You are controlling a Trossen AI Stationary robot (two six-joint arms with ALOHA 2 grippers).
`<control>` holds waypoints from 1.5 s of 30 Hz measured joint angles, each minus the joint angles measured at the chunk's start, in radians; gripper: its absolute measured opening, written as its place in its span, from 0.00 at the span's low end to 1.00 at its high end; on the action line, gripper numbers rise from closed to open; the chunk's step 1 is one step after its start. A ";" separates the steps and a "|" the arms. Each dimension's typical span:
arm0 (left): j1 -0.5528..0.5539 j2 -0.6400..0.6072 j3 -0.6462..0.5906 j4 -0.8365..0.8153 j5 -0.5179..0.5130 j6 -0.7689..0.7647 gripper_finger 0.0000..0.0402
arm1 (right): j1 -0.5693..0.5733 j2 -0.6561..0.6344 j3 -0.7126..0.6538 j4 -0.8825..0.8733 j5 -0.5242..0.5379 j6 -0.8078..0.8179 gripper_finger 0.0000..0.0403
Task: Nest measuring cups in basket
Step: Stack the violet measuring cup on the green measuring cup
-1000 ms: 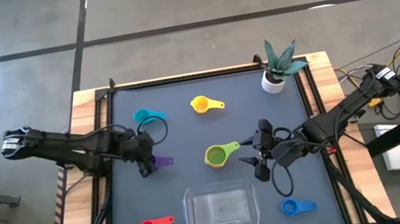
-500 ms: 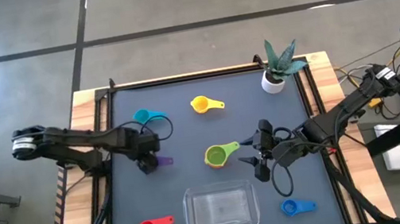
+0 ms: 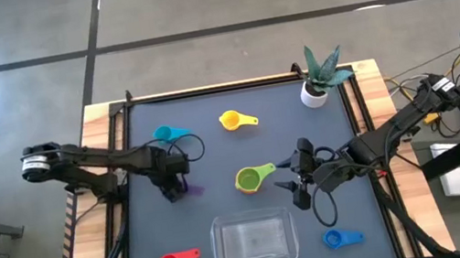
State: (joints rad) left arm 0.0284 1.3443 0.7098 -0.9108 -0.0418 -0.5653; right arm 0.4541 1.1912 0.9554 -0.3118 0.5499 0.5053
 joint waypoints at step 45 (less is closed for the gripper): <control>0.004 0.670 0.949 0.004 0.199 -0.197 0.00 | 0.183 -0.176 0.063 -0.396 0.214 0.134 0.59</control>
State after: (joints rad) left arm 0.0322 2.0138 1.6585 -0.9072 0.1571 -0.7624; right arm 0.6373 1.0147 1.0183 -0.7081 0.7635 0.6394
